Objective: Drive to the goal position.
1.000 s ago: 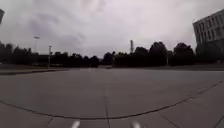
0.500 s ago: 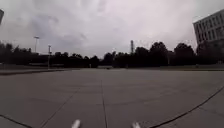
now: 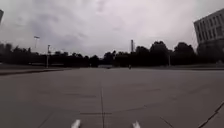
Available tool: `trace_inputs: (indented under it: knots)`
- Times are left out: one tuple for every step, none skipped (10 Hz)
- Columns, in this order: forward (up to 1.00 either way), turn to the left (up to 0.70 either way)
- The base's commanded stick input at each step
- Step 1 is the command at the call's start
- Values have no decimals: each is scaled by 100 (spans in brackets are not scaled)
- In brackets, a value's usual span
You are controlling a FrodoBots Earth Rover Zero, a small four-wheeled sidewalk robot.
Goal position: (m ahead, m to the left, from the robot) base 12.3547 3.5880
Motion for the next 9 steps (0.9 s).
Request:
trace_inputs:
  knots:
    - [70, -19]
    - [70, -25]
    - [70, -8]
    - [70, 0]
    - [70, 0]
    - [70, 0]
    - [70, 0]
    - [70, 0]
    - [70, 0]
